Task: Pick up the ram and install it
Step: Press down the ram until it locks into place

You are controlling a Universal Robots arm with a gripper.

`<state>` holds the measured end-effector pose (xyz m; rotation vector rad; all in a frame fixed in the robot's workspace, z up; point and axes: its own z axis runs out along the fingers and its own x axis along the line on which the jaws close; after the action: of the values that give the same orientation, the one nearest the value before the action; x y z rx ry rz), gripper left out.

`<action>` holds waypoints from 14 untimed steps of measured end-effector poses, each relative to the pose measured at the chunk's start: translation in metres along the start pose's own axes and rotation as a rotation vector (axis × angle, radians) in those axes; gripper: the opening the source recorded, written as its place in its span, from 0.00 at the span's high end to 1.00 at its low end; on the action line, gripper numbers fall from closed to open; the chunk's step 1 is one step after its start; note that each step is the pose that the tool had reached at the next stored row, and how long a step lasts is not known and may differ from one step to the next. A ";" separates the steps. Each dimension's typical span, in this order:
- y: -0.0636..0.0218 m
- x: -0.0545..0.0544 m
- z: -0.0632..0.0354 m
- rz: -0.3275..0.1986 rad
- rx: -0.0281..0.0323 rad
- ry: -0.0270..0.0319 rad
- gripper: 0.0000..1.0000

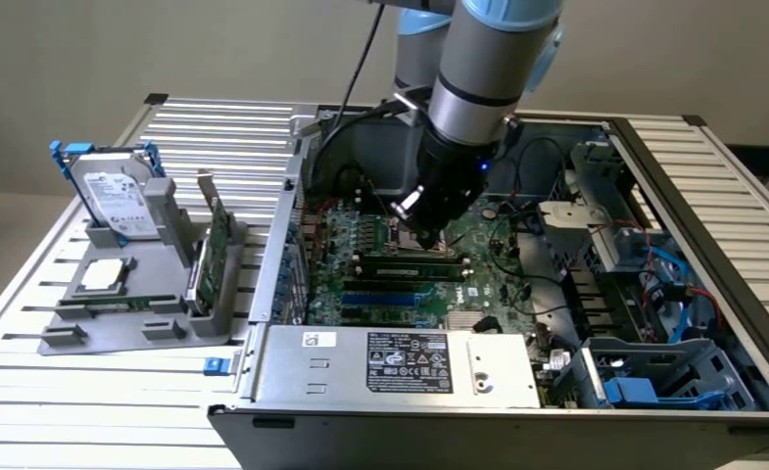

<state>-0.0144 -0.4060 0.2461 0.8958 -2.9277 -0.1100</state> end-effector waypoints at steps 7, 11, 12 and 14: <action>-0.0002 0.000 0.0028 0.121 -0.0063 -0.0110 0.89; -0.0004 0.000 0.0043 0.185 -0.0092 -0.0165 0.89; -0.0004 0.000 0.0048 0.201 -0.0100 -0.0179 0.89; -0.0005 0.000 0.0055 0.232 -0.0115 -0.0207 0.89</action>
<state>-0.0144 -0.4060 0.2406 0.5499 -3.0202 -0.1218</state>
